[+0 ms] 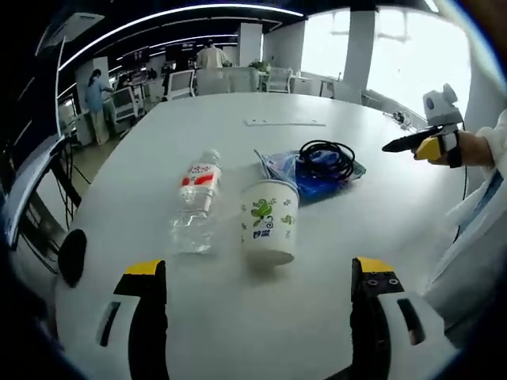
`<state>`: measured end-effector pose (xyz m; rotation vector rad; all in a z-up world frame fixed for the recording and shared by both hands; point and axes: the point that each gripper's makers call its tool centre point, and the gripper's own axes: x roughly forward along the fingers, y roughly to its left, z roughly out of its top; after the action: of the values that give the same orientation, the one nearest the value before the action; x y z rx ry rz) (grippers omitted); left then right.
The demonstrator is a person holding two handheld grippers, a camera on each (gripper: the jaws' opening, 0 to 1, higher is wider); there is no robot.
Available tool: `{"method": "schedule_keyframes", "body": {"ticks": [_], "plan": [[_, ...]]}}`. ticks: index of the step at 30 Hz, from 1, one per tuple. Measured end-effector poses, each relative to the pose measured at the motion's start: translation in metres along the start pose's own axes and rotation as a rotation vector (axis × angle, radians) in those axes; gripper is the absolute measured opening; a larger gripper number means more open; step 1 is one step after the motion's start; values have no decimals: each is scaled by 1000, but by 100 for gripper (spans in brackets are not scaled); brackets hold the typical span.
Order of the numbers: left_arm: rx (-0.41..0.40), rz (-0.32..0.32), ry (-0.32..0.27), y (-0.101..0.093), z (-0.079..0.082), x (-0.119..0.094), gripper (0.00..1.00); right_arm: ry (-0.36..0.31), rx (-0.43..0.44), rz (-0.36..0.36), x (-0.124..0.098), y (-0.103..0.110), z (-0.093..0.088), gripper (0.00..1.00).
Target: Arrange the tabletop items into an orderly group along one side of the table until the central work area is clear of visible clutter.
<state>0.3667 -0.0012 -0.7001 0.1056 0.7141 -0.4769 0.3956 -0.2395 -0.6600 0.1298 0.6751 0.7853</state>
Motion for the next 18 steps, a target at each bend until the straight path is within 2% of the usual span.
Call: {"method": "schedule_keyframes", "body": {"ticks": [4,7,9,11,15,18], "plan": [[-16,23,-29,-8,-3,-1,100,1,-160,28,1,6,13,82],[-25,16,-35,-18,-8,0,100,61,-274,54,4,6,23,79],[-46,12,-32,-22,-11,1,99,86,-347,98,5,8,34,75],[-61,9,-37,-25,-12,2,99,96,-428,111,7,6,48,72],[-68,-8,-49,-35,-12,2,99,148,-514,159,11,5,56,68],[-66,-15,-53,-39,-13,2,99,174,-560,195,16,11,55,65]]}}
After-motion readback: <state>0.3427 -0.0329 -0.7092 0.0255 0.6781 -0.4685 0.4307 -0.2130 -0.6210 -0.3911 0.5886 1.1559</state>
